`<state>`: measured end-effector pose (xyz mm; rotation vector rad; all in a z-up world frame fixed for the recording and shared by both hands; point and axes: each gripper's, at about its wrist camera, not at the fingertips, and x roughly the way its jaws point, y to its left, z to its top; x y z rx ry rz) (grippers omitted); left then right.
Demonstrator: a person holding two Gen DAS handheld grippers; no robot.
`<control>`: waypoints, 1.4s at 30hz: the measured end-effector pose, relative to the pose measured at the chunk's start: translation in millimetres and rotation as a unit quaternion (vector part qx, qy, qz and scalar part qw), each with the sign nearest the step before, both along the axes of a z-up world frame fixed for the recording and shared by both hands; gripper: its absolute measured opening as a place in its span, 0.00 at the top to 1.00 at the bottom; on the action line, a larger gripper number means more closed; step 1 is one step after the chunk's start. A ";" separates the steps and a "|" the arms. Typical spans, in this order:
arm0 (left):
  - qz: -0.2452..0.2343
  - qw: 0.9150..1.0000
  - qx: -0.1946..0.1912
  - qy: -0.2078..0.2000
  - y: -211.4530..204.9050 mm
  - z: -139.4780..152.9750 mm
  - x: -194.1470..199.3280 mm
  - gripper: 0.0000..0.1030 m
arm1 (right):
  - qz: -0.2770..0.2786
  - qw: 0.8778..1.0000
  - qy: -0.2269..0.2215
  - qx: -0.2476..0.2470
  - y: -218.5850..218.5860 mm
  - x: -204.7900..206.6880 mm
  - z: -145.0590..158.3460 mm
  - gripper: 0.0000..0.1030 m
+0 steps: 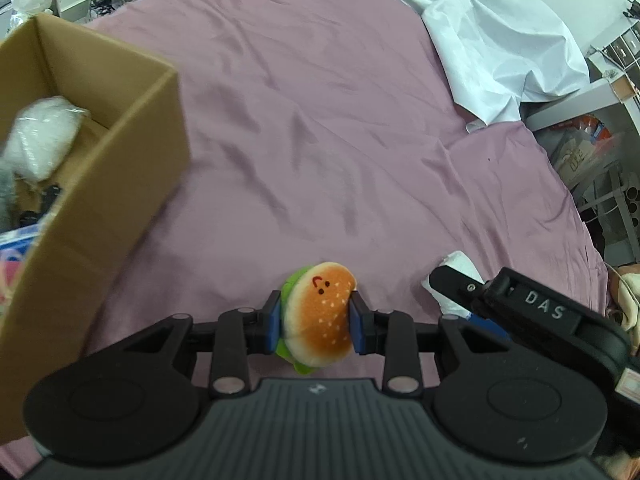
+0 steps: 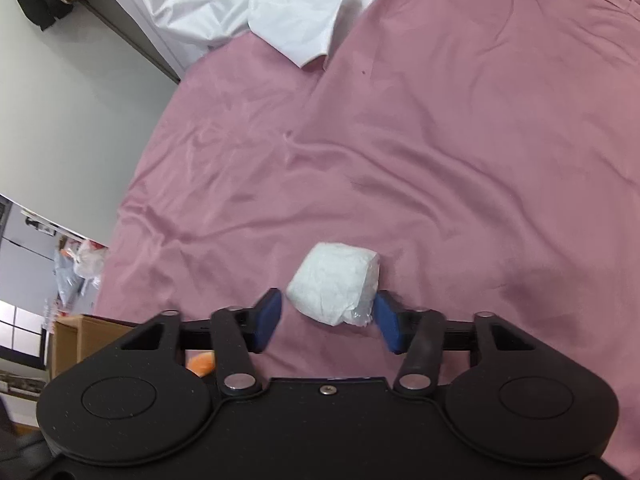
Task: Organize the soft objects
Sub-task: 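Grasp the white tissue bundle with the right tool while the left tool lifts the burger, then carry the burger and white bundle into the box and open both tools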
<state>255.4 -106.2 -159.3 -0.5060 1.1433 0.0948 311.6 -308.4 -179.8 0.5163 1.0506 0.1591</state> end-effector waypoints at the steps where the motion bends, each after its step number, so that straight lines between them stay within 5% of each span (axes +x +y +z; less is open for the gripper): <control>1: 0.002 1.000 0.001 -0.002 2.8 3.1 -1.9 0.69 | -0.002 1.000 -0.002 0.002 -0.9 -0.4 -0.4 0.56; 5: 0.009 1.000 0.006 -0.014 13.0 18.3 -8.9 0.69 | -0.017 0.999 -0.016 0.022 -9.7 -9.3 9.4 0.58; 6: 0.010 1.000 0.008 -0.018 15.3 22.6 -10.8 0.69 | -0.018 0.999 -0.020 0.030 -11.3 -11.2 12.6 0.67; 28: 0.049 0.995 0.042 -0.081 81.0 101.5 -56.3 0.69 | 0.039 0.995 -0.080 0.045 24.1 -55.0 67.3 0.67; 42: 0.085 0.991 0.042 -0.091 127.6 110.3 -77.7 0.69 | 0.087 0.987 -0.125 0.043 58.7 -73.3 94.8 0.67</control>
